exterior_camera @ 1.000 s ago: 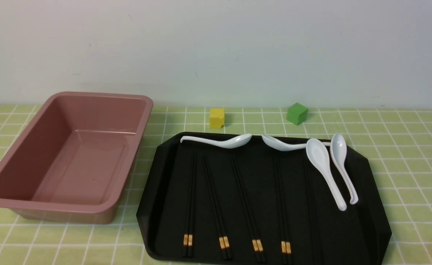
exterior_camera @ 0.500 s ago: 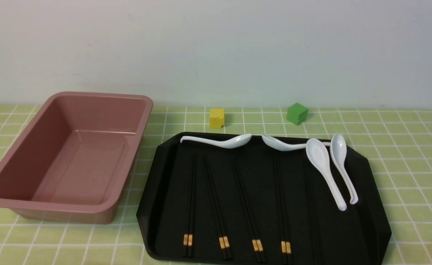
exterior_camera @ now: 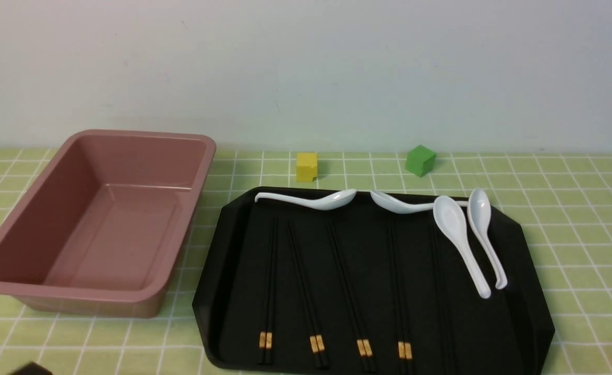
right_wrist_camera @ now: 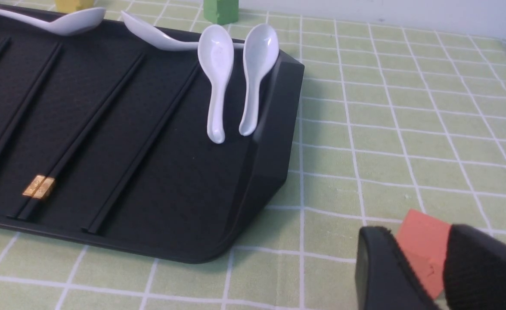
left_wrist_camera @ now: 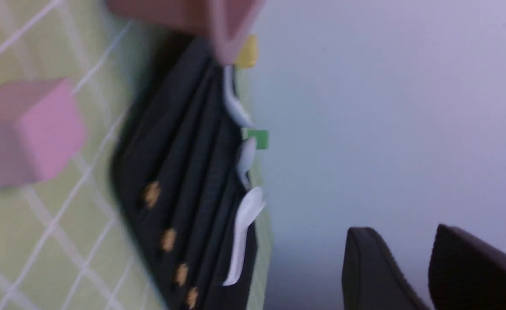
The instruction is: On green tablecloth take chopsticks from black tray and put them in box.
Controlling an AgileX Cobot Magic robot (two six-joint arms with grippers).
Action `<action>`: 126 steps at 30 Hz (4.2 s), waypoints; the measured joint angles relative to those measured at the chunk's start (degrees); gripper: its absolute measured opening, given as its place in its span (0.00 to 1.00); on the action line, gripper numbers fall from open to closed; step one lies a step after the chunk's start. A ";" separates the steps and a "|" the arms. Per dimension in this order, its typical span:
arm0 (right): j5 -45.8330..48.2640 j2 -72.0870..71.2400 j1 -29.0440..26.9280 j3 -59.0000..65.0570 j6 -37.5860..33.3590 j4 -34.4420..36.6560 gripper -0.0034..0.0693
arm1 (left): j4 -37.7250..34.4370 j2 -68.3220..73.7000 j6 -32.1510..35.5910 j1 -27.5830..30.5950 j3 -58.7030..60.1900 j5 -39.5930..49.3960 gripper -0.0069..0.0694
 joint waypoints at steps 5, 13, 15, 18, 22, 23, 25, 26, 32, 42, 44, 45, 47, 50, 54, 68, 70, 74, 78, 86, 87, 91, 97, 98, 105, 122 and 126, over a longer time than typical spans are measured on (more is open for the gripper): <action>0.00 0.00 0.00 0.00 0.00 0.00 0.38 | 5.99 7.59 9.14 0.00 -15.03 3.58 0.14; 0.00 0.00 0.00 0.00 0.00 0.00 0.38 | 25.94 39.79 14.77 0.00 -33.69 36.43 0.07; 0.00 0.00 0.00 0.00 0.00 -0.08 0.38 | 29.79 49.03 15.54 0.00 -37.93 41.76 0.07; 0.00 0.00 0.00 0.00 0.00 -0.03 0.38 | 29.37 58.40 17.03 -0.14 -41.31 43.21 0.07; 0.00 0.00 0.00 0.00 0.00 -0.03 0.38 | 27.14 70.13 18.61 -4.87 -45.92 42.26 0.07; 0.00 0.00 0.00 0.00 0.00 -0.03 0.38 | 27.09 72.30 18.61 -6.01 -46.88 41.80 0.07; 0.00 0.00 0.00 0.00 0.00 -0.08 0.38 | 27.39 77.80 17.30 -10.05 -49.96 39.45 0.08; 0.00 0.00 0.00 0.00 0.00 -0.08 0.38 | 27.74 80.53 16.11 -11.70 -51.61 38.21 0.08; 0.00 0.00 0.00 0.00 0.00 -0.03 0.38 | 33.13 94.77 7.95 -19.23 -63.00 33.27 0.23; 0.00 0.00 0.00 0.00 0.00 -0.03 0.38 | 37.70 113.21 5.31 -23.35 -80.14 36.64 0.50; 0.00 0.00 0.00 0.00 0.00 -0.03 0.38 | 38.42 115.29 4.32 -23.35 -81.62 36.86 0.50; 0.00 0.00 0.00 0.00 0.00 -0.03 0.38 | 39.19 116.46 3.37 -23.35 -82.47 37.02 0.50; 0.00 0.00 0.00 0.00 0.00 -0.03 0.38 | 40.94 118.22 1.96 -23.35 -83.38 37.25 0.51; 0.00 0.00 0.00 0.00 0.00 -0.03 0.38 | 42.46 119.53 0.88 -23.35 -83.69 37.39 0.51; 0.00 0.00 0.00 0.00 0.00 -0.03 0.38 | 44.89 121.45 0.31 -23.35 -83.80 37.36 0.51; 0.00 0.00 0.00 0.00 0.00 -0.03 0.38 | 43.18 121.88 1.73 -23.38 -84.53 37.04 0.22; 0.00 0.00 0.00 0.00 0.00 -0.03 0.38 | 42.19 121.03 2.15 -23.38 -84.21 36.53 0.24; 0.05 0.00 0.00 0.00 0.00 0.05 0.38 | 41.89 114.51 2.66 -23.02 -83.92 36.50 0.24; 0.05 0.00 0.00 0.00 0.00 0.05 0.38 | 43.49 104.33 5.16 -19.01 -85.63 41.50 0.24; 0.05 0.00 0.00 0.00 0.00 0.05 0.38 | 46.48 99.06 16.29 -0.62 -86.16 45.45 0.24; 0.05 0.00 0.00 0.00 0.00 0.05 0.38 | 46.48 100.05 17.19 0.98 -86.16 45.03 0.24; 0.05 0.00 0.00 0.00 0.00 0.05 0.38 | 46.68 105.39 20.97 3.43 -86.10 42.30 0.24; 0.05 0.00 0.00 0.00 0.00 0.05 0.38 | 49.12 111.93 22.77 3.37 -86.10 37.81 0.27; 0.05 0.00 0.00 0.00 0.00 -0.01 0.38 | 49.22 112.85 22.70 3.37 -86.10 37.38 0.29; 0.05 0.00 0.00 0.00 0.00 -0.01 0.38 | 48.62 113.86 18.89 3.33 -86.69 40.08 0.43; 0.05 0.00 0.00 0.00 0.00 -0.01 0.38 | 42.98 78.75 22.54 3.33 -68.07 41.61 0.07; 0.05 0.00 0.00 0.00 -0.06 -0.01 0.38 | 38.54 66.87 25.29 3.33 -52.15 31.69 0.07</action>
